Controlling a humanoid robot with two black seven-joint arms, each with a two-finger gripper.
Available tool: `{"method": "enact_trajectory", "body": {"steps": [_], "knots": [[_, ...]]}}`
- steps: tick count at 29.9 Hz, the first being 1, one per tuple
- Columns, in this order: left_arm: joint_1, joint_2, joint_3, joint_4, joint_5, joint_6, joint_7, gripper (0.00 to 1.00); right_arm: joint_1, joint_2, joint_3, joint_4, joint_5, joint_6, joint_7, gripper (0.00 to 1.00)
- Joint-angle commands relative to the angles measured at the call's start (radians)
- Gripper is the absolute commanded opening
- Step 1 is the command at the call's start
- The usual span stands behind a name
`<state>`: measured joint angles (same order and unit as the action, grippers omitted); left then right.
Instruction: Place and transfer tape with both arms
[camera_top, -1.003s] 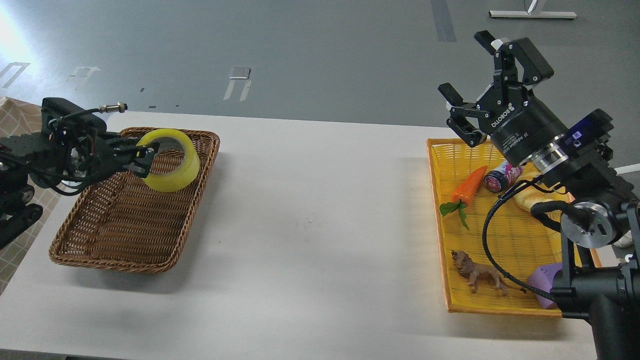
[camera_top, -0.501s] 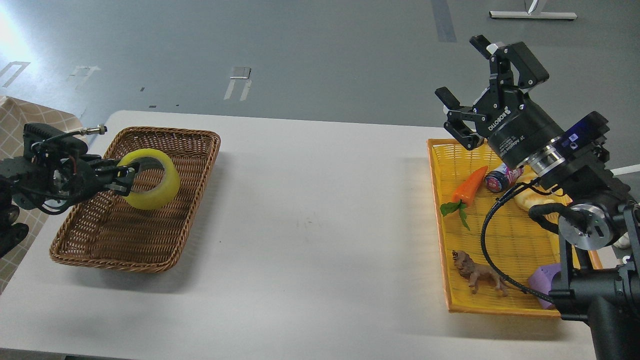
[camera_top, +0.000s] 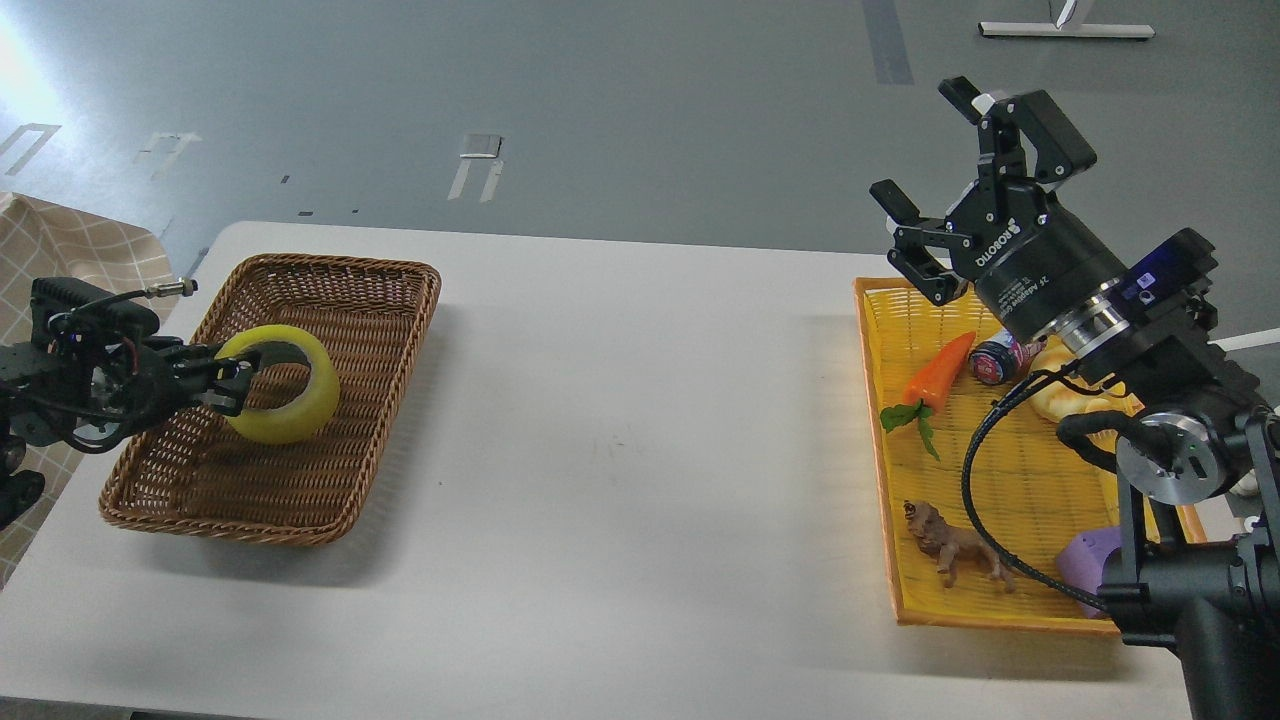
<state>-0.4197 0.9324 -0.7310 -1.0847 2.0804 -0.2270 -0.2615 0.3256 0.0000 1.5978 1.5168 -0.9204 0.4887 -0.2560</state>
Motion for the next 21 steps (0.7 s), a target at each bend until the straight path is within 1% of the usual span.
{"method": "enact_trajectory", "body": {"steps": [1,2,4,6,8,12,16,18,20,21], "knots": [[-0.005,0.003,0.001,0.005,-0.066,-0.002,-0.016,0.91,0.0,0.0,-0.002,0.0,0.0,0.0,0.0,1.0],[-0.005,0.002,0.001,0.017,-0.077,-0.002,-0.03,0.96,0.0,0.0,-0.002,0.0,0.0,0.0,0.0,1.0],[-0.005,0.0,-0.001,0.037,-0.079,-0.002,-0.048,0.97,0.0,0.0,-0.001,0.0,0.0,0.0,0.0,1.0],[-0.007,0.0,-0.001,0.058,-0.08,0.0,-0.082,0.97,-0.002,0.0,-0.002,0.0,0.0,0.0,0.0,1.0],[-0.008,0.0,-0.002,0.061,-0.08,0.002,-0.093,0.97,-0.006,0.0,-0.002,0.0,0.0,0.0,0.0,1.0],[-0.016,0.003,-0.016,0.061,-0.106,0.018,-0.099,0.98,-0.008,0.0,-0.002,0.0,0.0,0.0,0.0,1.0],[-0.074,0.002,-0.019,0.058,-0.242,0.026,-0.104,0.98,-0.007,0.0,-0.001,0.0,0.0,0.0,0.0,1.0],[-0.103,-0.004,-0.025,0.043,-0.36,0.041,-0.105,0.98,-0.007,0.0,-0.001,0.0,0.0,0.0,0.0,1.0],[-0.155,-0.047,-0.041,0.016,-0.588,0.08,-0.104,0.98,-0.005,0.0,-0.001,0.002,0.0,0.0,0.001,1.0],[-0.165,-0.058,-0.042,0.006,-0.653,0.089,-0.104,0.98,-0.006,0.0,-0.001,0.0,0.0,0.0,0.001,1.0]]}}
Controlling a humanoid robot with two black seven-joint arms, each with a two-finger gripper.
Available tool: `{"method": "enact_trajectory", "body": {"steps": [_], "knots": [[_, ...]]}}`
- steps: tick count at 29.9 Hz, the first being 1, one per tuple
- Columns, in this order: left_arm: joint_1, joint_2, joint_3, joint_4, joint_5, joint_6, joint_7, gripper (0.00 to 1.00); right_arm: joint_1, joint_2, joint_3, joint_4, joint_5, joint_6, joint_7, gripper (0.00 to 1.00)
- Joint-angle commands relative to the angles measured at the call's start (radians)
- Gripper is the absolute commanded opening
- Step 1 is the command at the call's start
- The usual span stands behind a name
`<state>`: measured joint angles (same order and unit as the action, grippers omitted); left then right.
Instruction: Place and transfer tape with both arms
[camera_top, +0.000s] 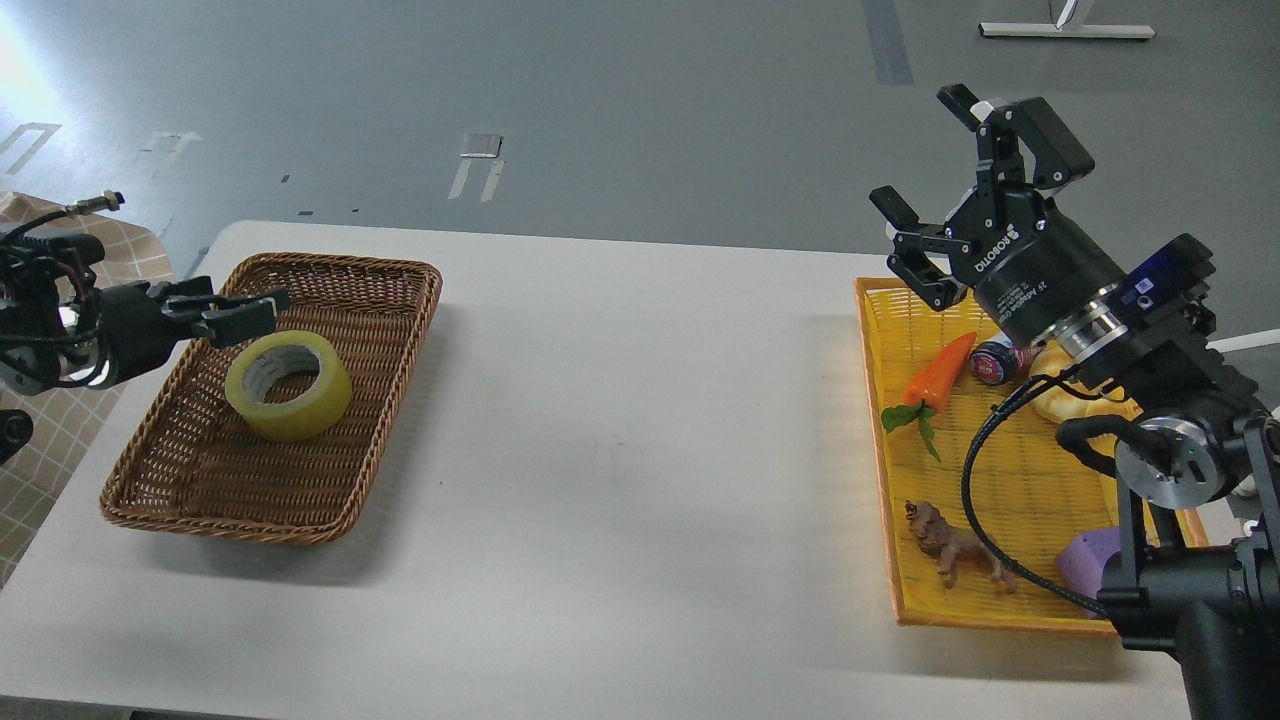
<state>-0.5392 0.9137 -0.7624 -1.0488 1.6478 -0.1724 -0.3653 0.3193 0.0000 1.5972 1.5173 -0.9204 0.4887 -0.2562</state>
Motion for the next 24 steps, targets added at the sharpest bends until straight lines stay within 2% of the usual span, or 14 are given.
{"method": "enact_trajectory", "body": {"steps": [1,6,10,11,13,17,24], "knots": [[-0.054,-0.055,-0.015,-0.052,-0.334,0.045,0.003,0.98,0.0,0.0,0.0,0.0,-0.003,0.0,0.002,1.0],[-0.053,-0.157,-0.051,-0.178,-0.575,0.083,0.012,0.98,0.0,0.0,0.0,-0.002,-0.009,0.0,0.008,1.0],[-0.038,-0.33,-0.139,-0.27,-0.621,0.148,0.008,0.98,0.009,0.0,0.0,0.0,-0.009,0.0,0.009,1.0],[-0.036,-0.364,-0.165,-0.28,-0.631,0.148,0.008,0.98,0.01,0.0,0.0,0.0,-0.009,0.0,0.009,1.0],[-0.024,-0.506,-0.247,-0.298,-0.683,0.139,0.014,0.98,0.012,0.0,0.003,0.004,-0.009,0.0,0.011,1.0],[-0.024,-0.672,-0.275,-0.307,-0.762,0.111,0.037,0.98,0.017,0.0,0.001,0.015,-0.008,0.0,0.012,1.0],[0.048,-0.87,-0.336,-0.347,-0.784,0.096,0.04,0.98,0.009,0.0,-0.002,0.04,-0.006,0.0,0.012,1.0]]}}
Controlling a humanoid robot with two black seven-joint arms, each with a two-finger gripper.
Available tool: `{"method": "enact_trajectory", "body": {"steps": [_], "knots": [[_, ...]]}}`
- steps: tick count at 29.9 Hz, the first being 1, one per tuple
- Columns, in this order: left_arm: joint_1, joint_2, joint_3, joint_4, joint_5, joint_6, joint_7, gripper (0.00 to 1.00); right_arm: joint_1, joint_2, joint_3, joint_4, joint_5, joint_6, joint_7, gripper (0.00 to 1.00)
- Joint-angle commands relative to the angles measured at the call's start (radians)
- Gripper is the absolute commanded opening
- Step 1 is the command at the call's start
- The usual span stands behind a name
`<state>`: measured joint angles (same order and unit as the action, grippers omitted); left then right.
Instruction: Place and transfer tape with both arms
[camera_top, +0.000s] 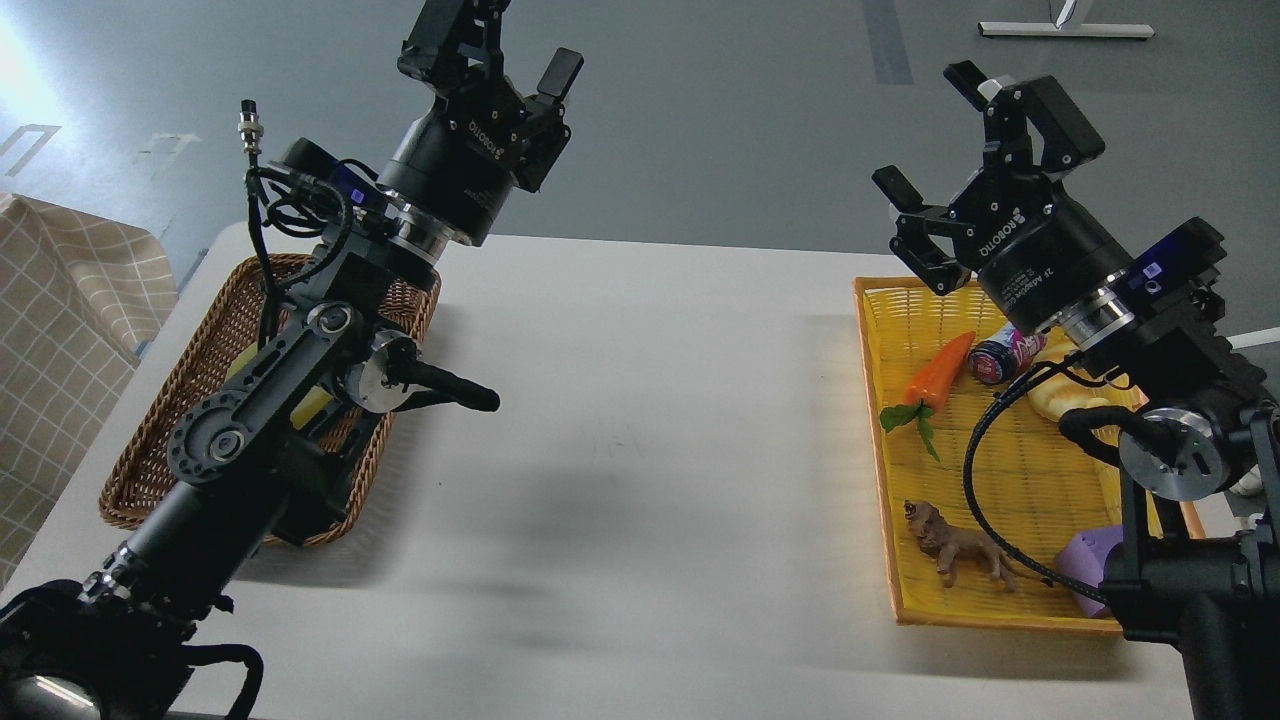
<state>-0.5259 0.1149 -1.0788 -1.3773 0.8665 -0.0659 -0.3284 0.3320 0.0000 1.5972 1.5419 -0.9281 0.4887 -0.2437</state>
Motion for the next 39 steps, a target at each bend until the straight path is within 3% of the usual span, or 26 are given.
{"method": "enact_trajectory", "body": {"steps": [1,8,39], "knots": [[0.043,-0.081,-0.021,-0.02,-0.003,-0.015,0.003,0.98,-0.004,0.0,-0.002,0.02,0.002,0.0,0.0,1.0],[0.132,-0.115,-0.041,-0.077,-0.003,-0.113,0.003,0.98,-0.01,0.0,-0.02,0.04,0.002,0.0,0.0,1.0],[0.132,-0.081,-0.043,-0.075,0.005,-0.126,0.005,0.98,-0.013,0.0,-0.046,0.049,0.012,0.0,-0.011,1.0]]}}
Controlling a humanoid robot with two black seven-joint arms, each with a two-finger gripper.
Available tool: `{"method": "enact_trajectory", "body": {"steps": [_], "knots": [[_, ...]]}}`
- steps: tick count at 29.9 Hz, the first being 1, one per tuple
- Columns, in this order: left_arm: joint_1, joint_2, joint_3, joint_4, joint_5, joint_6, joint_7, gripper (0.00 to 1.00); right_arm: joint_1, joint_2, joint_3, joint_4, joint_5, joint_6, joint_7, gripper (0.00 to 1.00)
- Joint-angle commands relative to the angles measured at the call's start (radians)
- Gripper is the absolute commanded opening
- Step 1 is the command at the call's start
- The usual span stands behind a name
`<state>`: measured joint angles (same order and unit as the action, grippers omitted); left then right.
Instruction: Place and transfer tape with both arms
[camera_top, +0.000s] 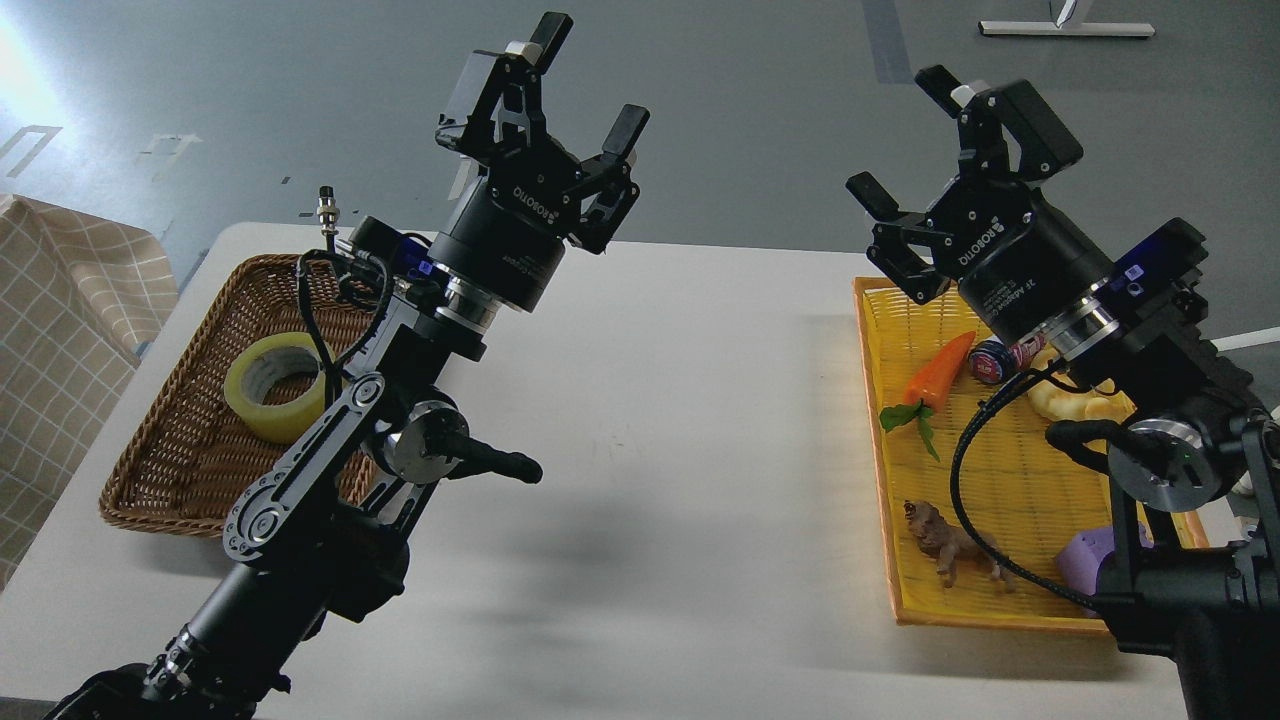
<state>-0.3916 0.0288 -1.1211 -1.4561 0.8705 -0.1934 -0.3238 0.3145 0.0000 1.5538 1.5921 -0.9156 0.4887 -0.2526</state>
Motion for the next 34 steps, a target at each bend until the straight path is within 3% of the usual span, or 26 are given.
{"method": "enact_trajectory", "body": {"steps": [1,34], "knots": [[-0.003,0.006,-0.002,0.003,0.001,0.002,-0.001,0.98,0.006,0.0,-0.001,-0.003,0.0,0.0,-0.002,1.0],[0.002,0.01,0.003,0.003,0.001,0.002,-0.011,0.98,0.008,0.0,0.0,0.009,0.0,0.0,0.007,1.0]]}}
